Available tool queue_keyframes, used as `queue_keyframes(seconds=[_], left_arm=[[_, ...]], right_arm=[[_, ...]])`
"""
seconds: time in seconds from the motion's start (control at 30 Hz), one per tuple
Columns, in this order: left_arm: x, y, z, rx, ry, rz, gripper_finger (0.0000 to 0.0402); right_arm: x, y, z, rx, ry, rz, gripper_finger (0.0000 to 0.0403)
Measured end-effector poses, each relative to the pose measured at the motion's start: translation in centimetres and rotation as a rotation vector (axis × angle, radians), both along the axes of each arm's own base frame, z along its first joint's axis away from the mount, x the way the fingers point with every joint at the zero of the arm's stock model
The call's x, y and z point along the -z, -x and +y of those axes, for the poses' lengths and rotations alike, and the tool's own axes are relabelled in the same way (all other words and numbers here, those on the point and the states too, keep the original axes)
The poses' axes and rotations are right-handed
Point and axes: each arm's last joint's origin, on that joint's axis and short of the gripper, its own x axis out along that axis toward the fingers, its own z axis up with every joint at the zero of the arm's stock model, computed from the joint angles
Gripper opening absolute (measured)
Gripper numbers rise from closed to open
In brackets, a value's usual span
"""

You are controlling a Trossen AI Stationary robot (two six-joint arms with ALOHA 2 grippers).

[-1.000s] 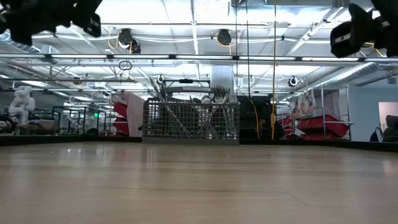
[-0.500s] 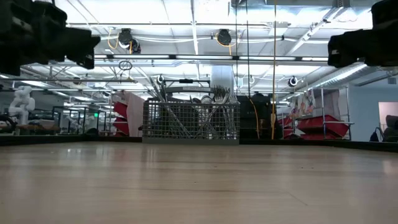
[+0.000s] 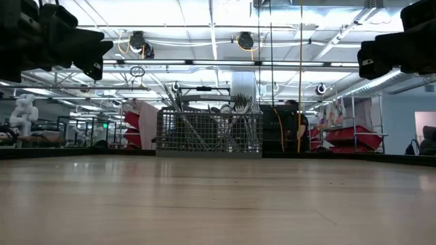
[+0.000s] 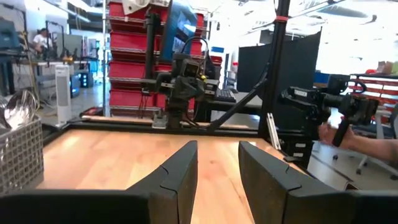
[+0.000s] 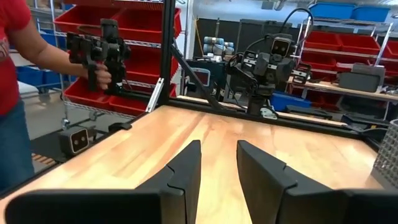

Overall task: Sort silverware
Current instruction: Return to Home Position

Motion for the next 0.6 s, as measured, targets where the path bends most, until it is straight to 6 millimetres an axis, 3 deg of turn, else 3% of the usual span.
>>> queue_keyframes(seconds=[0.6], left_arm=[[0.1,-0.01,0.01,0.001,0.009,0.009,0.0125]], right_arm=[[0.0,0.0,0.0,-0.001,-0.005,0.001,0.0093]])
